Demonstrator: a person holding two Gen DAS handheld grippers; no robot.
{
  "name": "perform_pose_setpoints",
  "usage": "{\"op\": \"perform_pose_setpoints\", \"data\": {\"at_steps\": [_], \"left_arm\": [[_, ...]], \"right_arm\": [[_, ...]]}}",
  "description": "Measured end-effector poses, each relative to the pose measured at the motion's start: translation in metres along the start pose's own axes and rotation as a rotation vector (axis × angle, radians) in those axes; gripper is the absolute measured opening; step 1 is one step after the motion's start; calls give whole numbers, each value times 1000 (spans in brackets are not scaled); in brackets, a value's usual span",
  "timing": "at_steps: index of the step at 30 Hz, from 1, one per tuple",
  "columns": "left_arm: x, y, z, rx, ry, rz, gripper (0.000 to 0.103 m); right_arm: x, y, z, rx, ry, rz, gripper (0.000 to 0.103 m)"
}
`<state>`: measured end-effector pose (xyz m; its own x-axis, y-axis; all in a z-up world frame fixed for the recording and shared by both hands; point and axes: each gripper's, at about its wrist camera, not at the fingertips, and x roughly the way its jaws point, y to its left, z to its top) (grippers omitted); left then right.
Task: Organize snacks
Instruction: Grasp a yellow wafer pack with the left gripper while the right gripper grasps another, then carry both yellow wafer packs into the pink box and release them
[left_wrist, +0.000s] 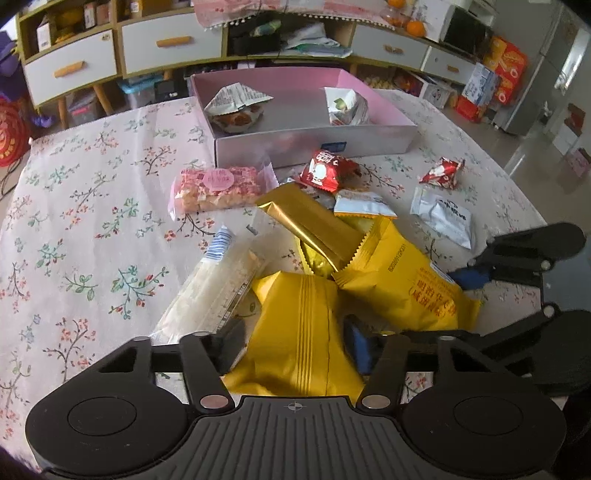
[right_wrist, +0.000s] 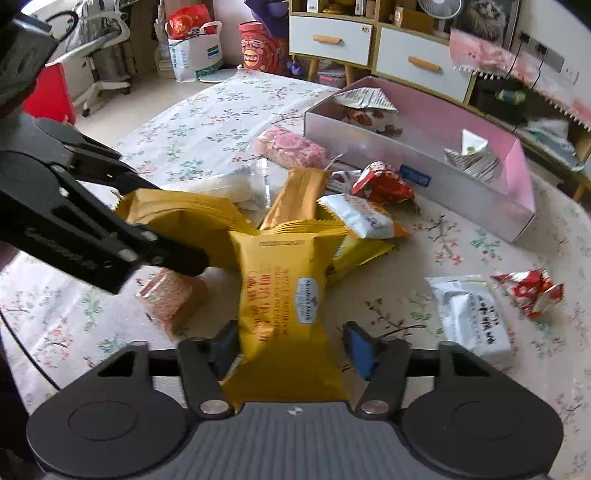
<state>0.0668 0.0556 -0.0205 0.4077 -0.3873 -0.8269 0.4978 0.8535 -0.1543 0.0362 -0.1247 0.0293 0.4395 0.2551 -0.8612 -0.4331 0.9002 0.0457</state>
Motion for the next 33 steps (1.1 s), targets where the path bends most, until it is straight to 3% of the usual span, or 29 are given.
{"op": "perform_pose_setpoints", "data": {"at_steps": [2, 5, 18, 33], "left_arm": [[0, 1, 1, -19, -6, -5, 44], [-1, -1, 1, -24, -17, 6, 42], [-21, -11, 5, -26, -59, 4, 40], [-39, -14, 21, -43, -131, 6, 39]], "right_arm": [[0, 2, 1, 2, 1, 8, 25], [-1, 4, 2, -5, -3, 4, 21], [-27, -9, 15, 86, -46, 19, 18], [-38, -39, 25, 187, -69, -30, 18]]}}
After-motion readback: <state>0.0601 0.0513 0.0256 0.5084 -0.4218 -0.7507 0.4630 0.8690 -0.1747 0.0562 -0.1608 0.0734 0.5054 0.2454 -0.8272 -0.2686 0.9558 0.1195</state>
